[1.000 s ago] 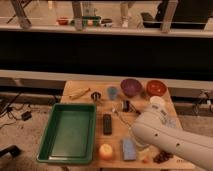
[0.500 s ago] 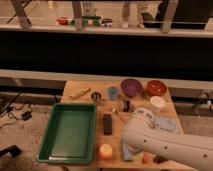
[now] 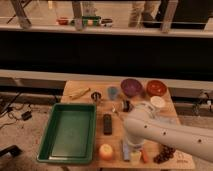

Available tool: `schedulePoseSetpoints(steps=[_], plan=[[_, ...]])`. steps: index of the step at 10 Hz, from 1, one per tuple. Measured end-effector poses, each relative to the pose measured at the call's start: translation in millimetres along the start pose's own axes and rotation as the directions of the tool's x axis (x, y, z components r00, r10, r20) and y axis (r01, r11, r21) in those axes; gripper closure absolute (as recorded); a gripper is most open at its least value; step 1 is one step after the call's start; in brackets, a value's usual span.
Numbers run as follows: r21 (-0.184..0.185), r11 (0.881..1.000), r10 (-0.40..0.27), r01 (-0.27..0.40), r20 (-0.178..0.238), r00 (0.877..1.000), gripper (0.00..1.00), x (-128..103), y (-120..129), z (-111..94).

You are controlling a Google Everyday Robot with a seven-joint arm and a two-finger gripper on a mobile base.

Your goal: Wipe table surface with sponge

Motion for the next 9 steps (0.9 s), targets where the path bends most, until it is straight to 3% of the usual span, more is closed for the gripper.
schedulePoseSetpoints(steps=[1, 4, 9], plan=[[-0.026, 1.0, 0.003, -0.002, 0.033, 0.999, 0.2, -1.0, -0.7, 3.4], [-0.056, 0.998, -0.005, 0.011, 0.104, 0.995, 0.2, -3.4, -1.8, 9.3], [-0.034, 0.998, -0.051, 0.058, 0.175, 0.983, 0.2, -10.3, -7.0, 9.2]])
